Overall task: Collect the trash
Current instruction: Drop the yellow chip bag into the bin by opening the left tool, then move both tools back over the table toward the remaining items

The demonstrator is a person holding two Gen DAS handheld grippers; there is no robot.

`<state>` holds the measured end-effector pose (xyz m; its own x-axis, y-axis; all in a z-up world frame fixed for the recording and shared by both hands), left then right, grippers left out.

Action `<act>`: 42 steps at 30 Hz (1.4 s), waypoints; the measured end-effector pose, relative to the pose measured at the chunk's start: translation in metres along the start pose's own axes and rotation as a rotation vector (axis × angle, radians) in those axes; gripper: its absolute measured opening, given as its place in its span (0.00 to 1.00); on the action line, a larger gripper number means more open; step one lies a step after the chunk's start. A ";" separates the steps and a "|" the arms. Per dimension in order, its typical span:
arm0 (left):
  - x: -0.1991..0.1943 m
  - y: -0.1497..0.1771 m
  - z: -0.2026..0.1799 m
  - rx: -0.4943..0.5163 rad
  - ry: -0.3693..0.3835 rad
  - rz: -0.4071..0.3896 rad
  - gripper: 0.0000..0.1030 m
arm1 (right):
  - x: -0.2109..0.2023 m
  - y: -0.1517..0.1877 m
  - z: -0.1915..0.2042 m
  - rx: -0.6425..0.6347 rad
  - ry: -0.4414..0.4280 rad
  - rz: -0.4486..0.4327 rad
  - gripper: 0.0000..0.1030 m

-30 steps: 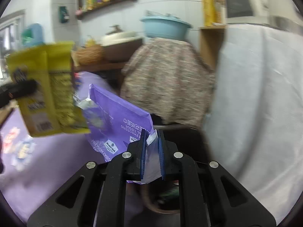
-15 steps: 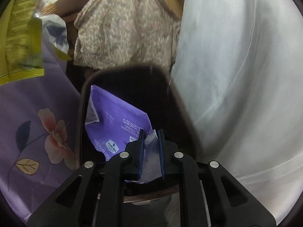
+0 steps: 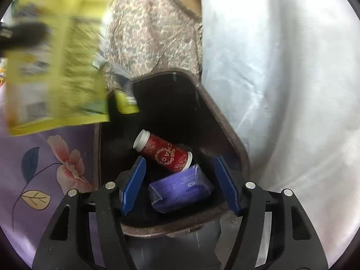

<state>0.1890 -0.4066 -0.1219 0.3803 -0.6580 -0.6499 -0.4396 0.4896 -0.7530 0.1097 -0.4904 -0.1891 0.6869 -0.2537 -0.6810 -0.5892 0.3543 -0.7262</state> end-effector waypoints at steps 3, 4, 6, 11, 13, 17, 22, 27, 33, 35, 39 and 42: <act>0.022 0.005 -0.006 -0.029 0.013 0.049 0.07 | -0.013 0.001 -0.007 0.022 0.006 -0.018 0.63; 0.027 0.006 -0.007 -0.044 0.020 0.061 0.07 | -0.016 0.003 -0.011 0.035 0.003 -0.021 0.63; 0.038 0.010 -0.012 -0.059 0.024 0.083 0.07 | -0.021 0.005 -0.016 0.055 0.001 -0.025 0.63; 0.064 0.025 -0.020 -0.056 0.013 0.154 0.07 | -0.030 0.010 -0.027 0.058 0.034 -0.041 0.63; 0.073 0.029 -0.019 -0.078 0.010 0.182 0.07 | -0.032 0.013 -0.029 0.056 0.038 -0.041 0.63; 0.088 0.041 -0.017 -0.087 -0.014 0.229 0.08 | -0.036 0.015 -0.027 0.033 0.043 -0.046 0.64; 0.085 0.045 -0.007 -0.099 -0.045 0.242 0.34 | -0.039 0.014 -0.028 0.044 0.023 -0.061 0.72; 0.050 0.017 -0.002 -0.091 -0.078 0.105 0.68 | -0.044 0.010 -0.027 0.050 0.012 -0.076 0.74; -0.005 -0.008 0.001 -0.091 -0.079 -0.029 0.78 | -0.055 -0.007 -0.019 0.064 -0.019 -0.091 0.74; -0.018 -0.018 0.002 -0.091 -0.076 -0.062 0.78 | -0.060 -0.017 -0.010 0.061 -0.033 -0.106 0.74; -0.063 -0.032 0.009 -0.100 -0.058 -0.146 0.83 | -0.075 -0.037 0.014 0.072 -0.103 -0.131 0.75; -0.095 -0.037 0.022 -0.102 -0.057 -0.177 0.85 | -0.084 -0.054 0.036 0.069 -0.157 -0.145 0.77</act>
<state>0.1871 -0.3497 -0.0351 0.5032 -0.6939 -0.5150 -0.4409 0.3064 -0.8436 0.0992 -0.4561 -0.0897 0.8231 -0.1654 -0.5432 -0.4526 0.3865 -0.8036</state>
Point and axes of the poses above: each gripper's, at about its wrist camera, not at the fingertips, and x roughly the way its jaws point, z to its left, y to its underside, the point moved 6 cm from there along x, roughly the way its jaws point, and after that the axes turned 9 degrees about -z, right-handed, at the moved point
